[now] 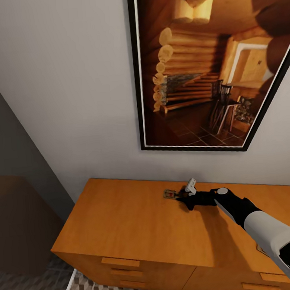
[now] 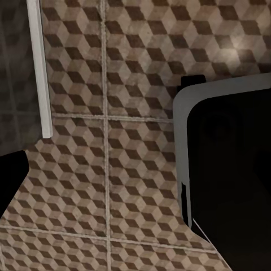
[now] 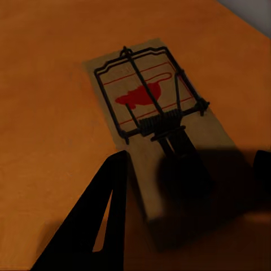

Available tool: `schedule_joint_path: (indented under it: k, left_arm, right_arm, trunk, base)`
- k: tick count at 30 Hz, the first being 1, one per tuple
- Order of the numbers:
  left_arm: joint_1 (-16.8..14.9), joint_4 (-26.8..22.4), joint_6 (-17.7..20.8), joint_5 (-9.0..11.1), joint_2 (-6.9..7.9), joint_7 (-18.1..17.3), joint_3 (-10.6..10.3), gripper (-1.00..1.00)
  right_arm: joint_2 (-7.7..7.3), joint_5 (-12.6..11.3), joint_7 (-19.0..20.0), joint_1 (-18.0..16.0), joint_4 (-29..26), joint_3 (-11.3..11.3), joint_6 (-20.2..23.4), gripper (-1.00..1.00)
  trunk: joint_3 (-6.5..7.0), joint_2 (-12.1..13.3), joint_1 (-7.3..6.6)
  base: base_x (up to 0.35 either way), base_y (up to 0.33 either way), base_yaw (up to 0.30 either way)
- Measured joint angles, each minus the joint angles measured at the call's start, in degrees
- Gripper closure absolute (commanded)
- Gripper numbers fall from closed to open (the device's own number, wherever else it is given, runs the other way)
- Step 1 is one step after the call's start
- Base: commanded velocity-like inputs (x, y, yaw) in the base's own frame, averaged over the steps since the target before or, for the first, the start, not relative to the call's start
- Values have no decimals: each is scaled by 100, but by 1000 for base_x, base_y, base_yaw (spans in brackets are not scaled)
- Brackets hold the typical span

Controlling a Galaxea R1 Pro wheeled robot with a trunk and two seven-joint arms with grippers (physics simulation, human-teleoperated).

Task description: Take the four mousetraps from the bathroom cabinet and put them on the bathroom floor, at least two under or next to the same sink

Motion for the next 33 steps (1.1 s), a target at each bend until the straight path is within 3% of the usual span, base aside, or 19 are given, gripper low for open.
schedule_joint_path:
  k: [28,33]
  left_arm:
    - [0,2,0,0,0,0,0,-100]
    - [-1,2,0,0,2,0,1,-100]
  right_arm:
    - [4,-10,8,-2,-8,-1,31,100]
    - [-4,85,29,4,-181,28,69,100]
  trunk:
    - [1,1,1]
    - [-1,4,2]
  base:
    - [0,0,0]
    - [0,0,0]
